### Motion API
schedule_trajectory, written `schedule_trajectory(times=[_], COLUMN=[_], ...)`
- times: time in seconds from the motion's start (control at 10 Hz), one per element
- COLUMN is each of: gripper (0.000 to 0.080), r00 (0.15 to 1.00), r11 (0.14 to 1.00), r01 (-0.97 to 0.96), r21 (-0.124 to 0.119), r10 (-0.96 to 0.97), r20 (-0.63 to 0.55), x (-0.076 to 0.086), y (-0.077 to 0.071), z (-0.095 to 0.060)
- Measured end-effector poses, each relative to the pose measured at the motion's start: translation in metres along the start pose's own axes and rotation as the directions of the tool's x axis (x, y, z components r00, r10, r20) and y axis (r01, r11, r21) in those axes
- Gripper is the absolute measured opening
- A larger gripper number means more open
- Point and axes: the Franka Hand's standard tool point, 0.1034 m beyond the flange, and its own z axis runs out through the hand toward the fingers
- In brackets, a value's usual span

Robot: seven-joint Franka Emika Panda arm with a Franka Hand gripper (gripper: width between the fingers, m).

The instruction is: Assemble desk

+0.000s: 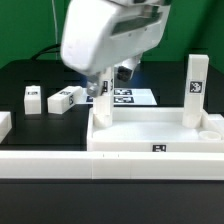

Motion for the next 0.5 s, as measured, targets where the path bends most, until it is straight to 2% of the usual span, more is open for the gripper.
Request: schedule_trajectory(times=[0.1,0.5], gripper=[0.0648,0.0648], r00=[0.998,0.954], r11=[0.998,0.954], r01=[-0.066,-0.298], r21=[0.002,0.006], r10=[0.066,0.298], r20=[0.002,0.000], x=[-0.0057,-0.0029], y=[0.0030,0.0009], z=[0.0022,0.0020])
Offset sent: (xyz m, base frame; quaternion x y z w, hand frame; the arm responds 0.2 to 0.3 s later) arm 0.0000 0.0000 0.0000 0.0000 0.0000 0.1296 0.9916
